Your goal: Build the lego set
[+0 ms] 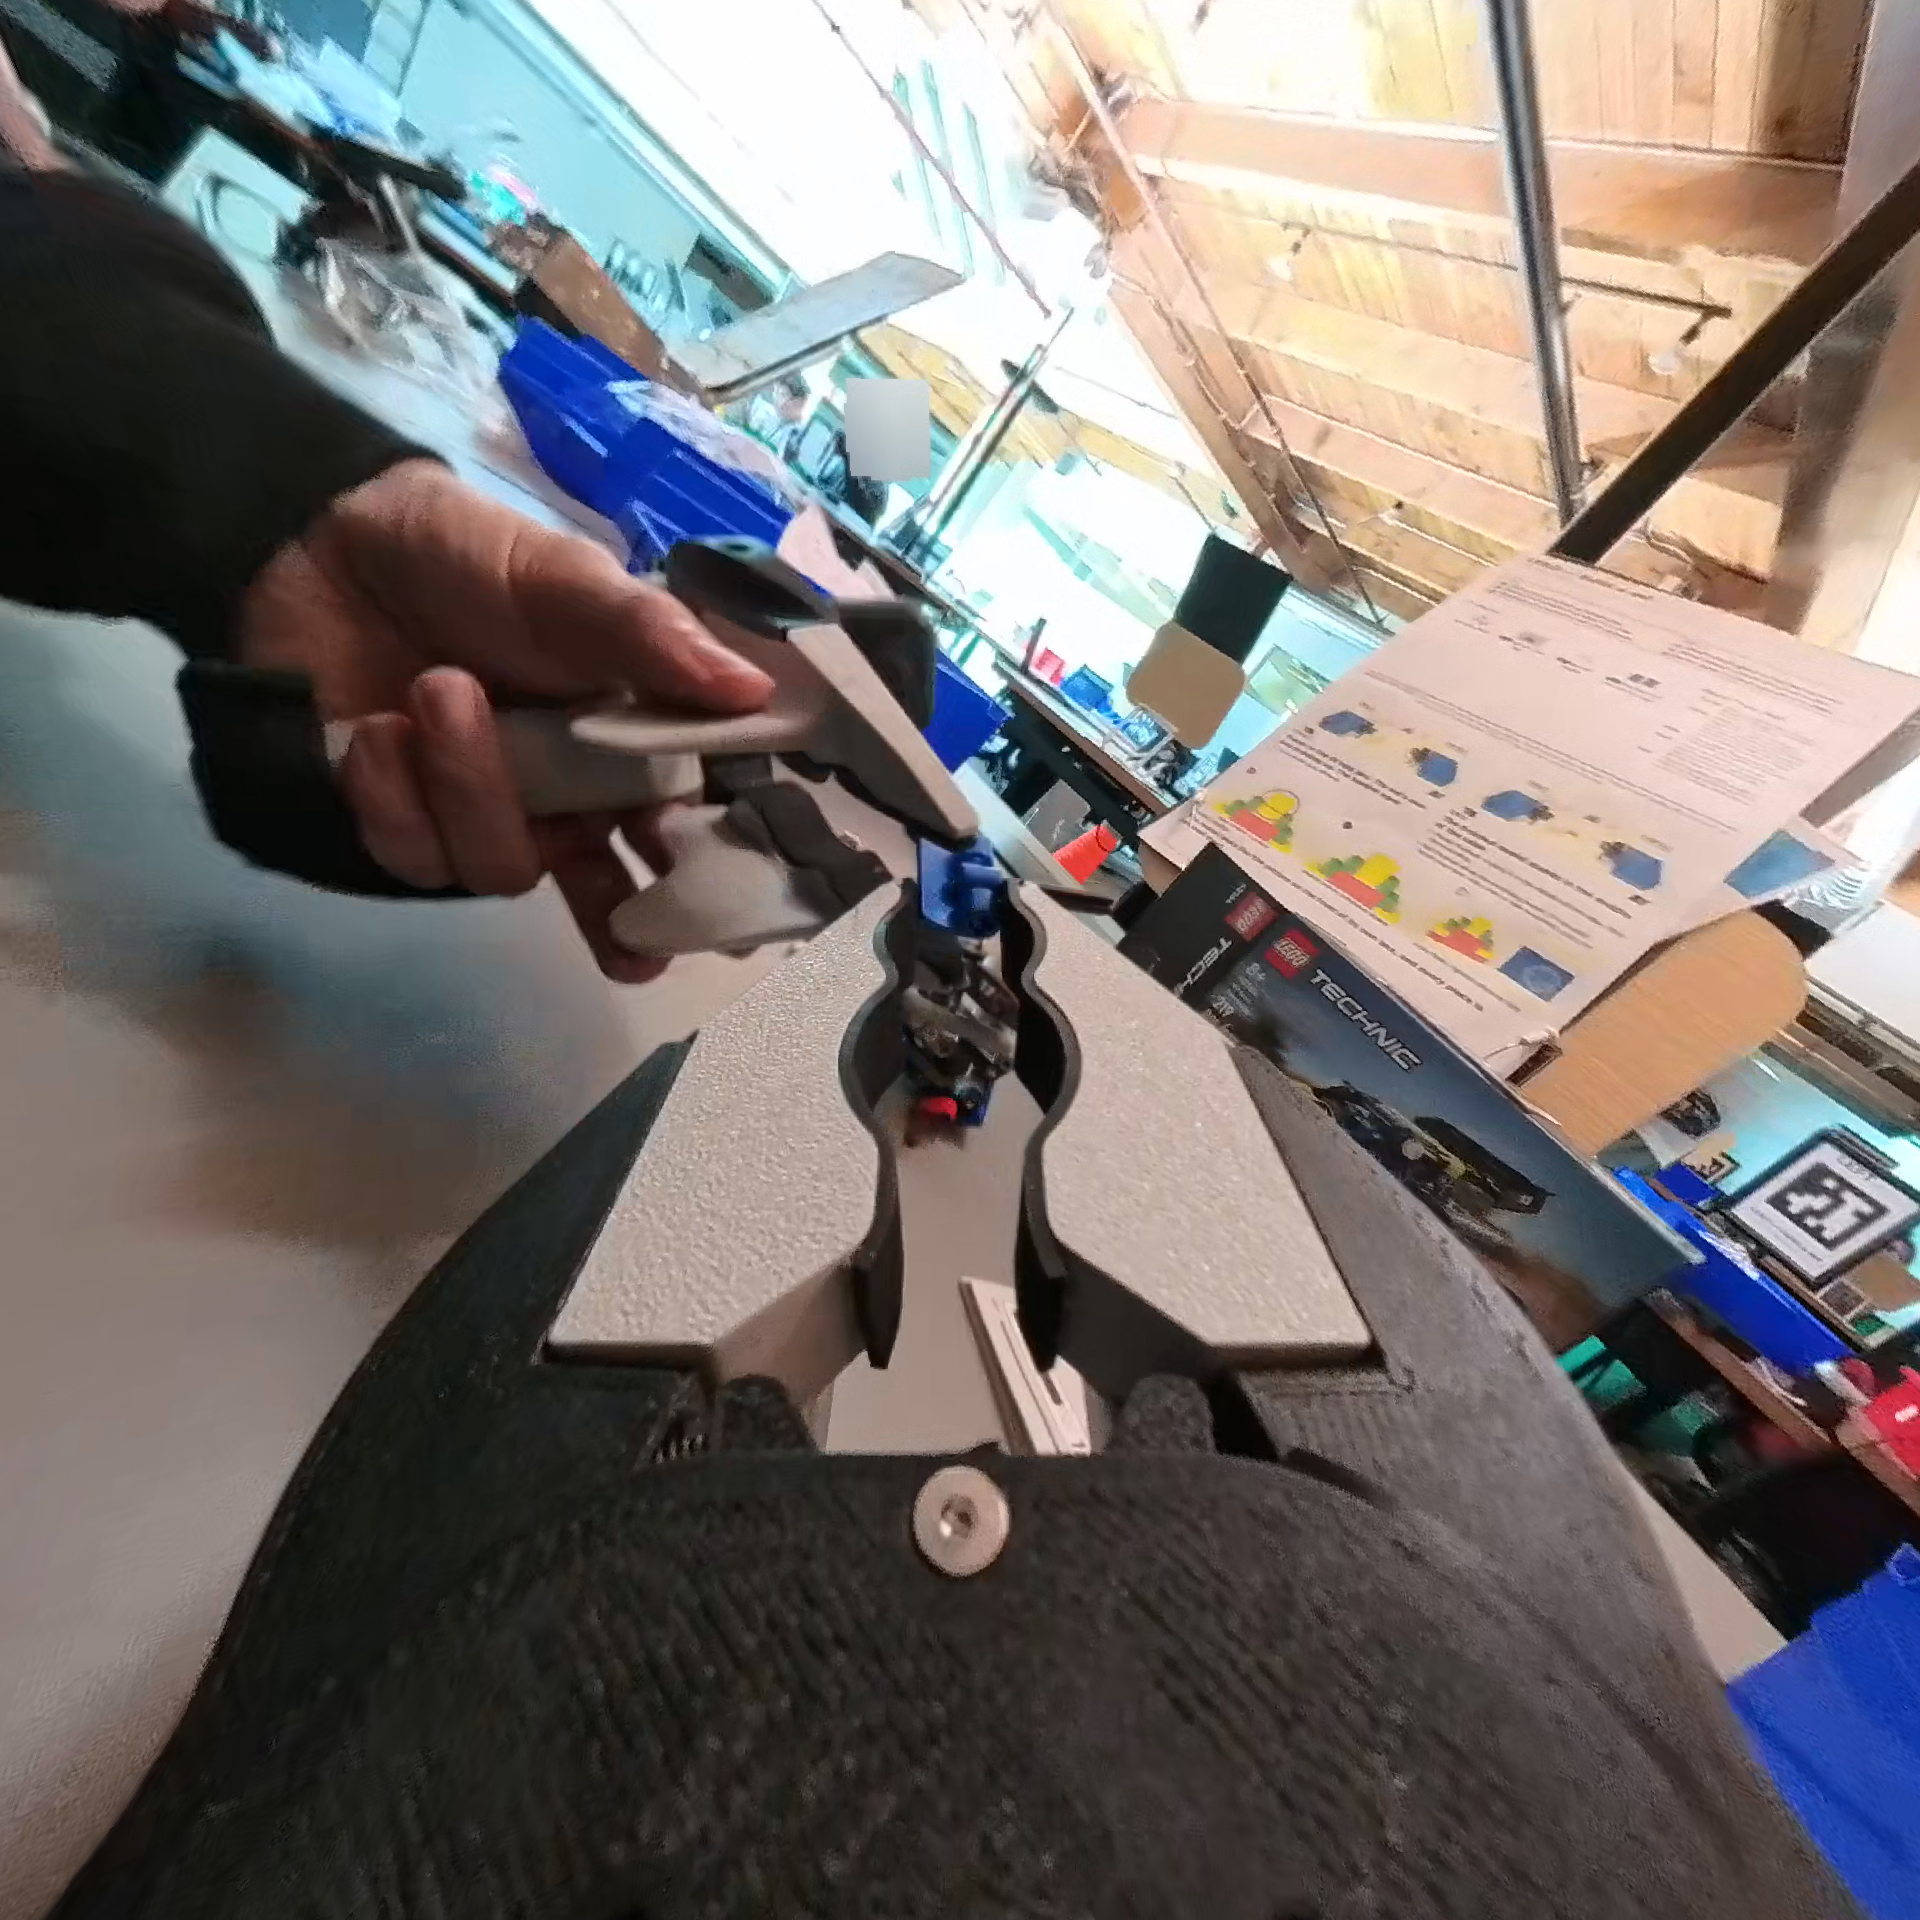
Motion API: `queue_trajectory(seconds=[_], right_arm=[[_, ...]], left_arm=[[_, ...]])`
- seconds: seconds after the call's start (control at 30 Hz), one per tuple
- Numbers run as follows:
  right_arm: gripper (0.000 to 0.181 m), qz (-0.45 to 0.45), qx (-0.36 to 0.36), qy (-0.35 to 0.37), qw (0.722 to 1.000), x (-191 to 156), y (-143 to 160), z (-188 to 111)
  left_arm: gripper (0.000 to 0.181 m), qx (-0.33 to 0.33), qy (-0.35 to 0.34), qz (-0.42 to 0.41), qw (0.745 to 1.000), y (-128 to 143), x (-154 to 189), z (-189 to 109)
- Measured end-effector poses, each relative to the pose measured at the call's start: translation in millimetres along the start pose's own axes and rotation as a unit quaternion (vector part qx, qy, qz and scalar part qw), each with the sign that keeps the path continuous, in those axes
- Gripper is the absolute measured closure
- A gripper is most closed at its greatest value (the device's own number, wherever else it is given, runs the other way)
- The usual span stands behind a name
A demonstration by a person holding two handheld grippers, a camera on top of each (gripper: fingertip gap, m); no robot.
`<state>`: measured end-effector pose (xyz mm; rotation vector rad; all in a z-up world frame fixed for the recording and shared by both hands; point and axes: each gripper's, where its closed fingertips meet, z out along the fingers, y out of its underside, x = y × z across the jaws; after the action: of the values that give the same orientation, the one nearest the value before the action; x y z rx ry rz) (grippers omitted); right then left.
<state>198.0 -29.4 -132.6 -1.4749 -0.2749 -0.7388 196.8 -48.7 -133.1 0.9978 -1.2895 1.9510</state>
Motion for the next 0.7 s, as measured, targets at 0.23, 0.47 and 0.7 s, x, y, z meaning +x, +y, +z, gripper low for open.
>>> queue_trajectory(seconds=[0.23, 0.47, 0.7], right_arm=[[0.168, -0.026, -0.037, -0.013, 0.999, -11, 8, 12], [0.162, 0.119, -0.110, -0.087, 0.983, -26, 33, 23], [0.156, 0.383, -0.097, -0.112, 0.912, -11, 26, 50]], left_arm=[[0.177, -0.037, -0.108, 0.108, 0.988, 2, -14, -9], [0.177, -0.087, -0.303, 0.365, 0.876, -7, -36, -42], [0.178, -0.201, -0.489, 0.682, 0.505, -40, -43, -100]])
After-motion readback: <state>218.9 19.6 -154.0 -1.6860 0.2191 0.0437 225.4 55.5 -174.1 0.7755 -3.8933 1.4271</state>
